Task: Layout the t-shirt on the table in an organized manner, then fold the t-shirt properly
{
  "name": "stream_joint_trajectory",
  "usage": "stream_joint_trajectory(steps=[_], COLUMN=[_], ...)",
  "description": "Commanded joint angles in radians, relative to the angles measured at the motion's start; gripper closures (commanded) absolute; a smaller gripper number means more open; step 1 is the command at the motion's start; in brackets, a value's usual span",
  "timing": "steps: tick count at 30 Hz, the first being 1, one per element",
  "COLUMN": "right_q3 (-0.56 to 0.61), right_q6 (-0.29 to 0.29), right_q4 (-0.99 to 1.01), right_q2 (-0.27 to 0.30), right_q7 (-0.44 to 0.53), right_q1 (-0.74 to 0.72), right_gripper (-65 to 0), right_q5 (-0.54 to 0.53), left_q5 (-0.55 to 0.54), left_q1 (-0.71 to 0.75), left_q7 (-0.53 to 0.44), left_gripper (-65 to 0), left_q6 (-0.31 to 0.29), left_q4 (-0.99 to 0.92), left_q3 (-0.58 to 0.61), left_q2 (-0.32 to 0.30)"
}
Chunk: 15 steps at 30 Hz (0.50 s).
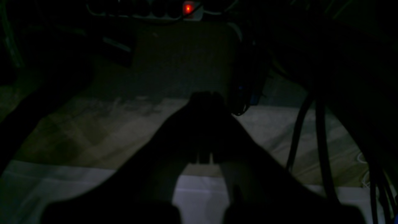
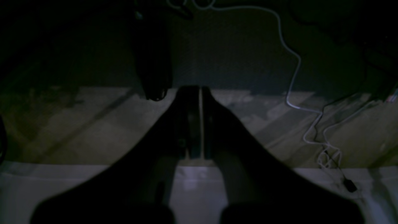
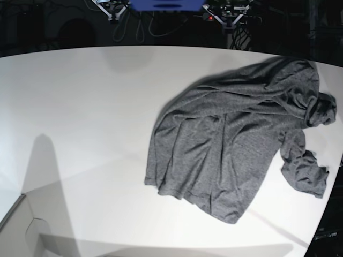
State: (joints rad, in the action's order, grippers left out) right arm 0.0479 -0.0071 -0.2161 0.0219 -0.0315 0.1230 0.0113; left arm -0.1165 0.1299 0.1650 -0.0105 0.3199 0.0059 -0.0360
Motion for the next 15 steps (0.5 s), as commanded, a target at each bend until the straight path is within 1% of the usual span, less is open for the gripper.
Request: stream_joint_trajectory(steps=[1, 15], right_q3=[-0.001, -0.001], right_q6=[0.012, 0.012], right_q4=[-0.003, -0.018], right_q2=[0.0, 0.005], right_q7=[0.002, 0.005], right_q1=[0.002, 0.01], right_gripper=[0.0, 0.0], right_q5=[-0.006, -0.006], left_q5=[0.004, 0.004], left_q1=[0.003, 0.004], left_q7=[0.001, 0.001], left_gripper=[-0.4, -0.2], left_q6=[0.007, 0.007], left_q4=[0.002, 0.003], left_q3=[0.001, 0.001], left_q2=[-0.002, -0.005])
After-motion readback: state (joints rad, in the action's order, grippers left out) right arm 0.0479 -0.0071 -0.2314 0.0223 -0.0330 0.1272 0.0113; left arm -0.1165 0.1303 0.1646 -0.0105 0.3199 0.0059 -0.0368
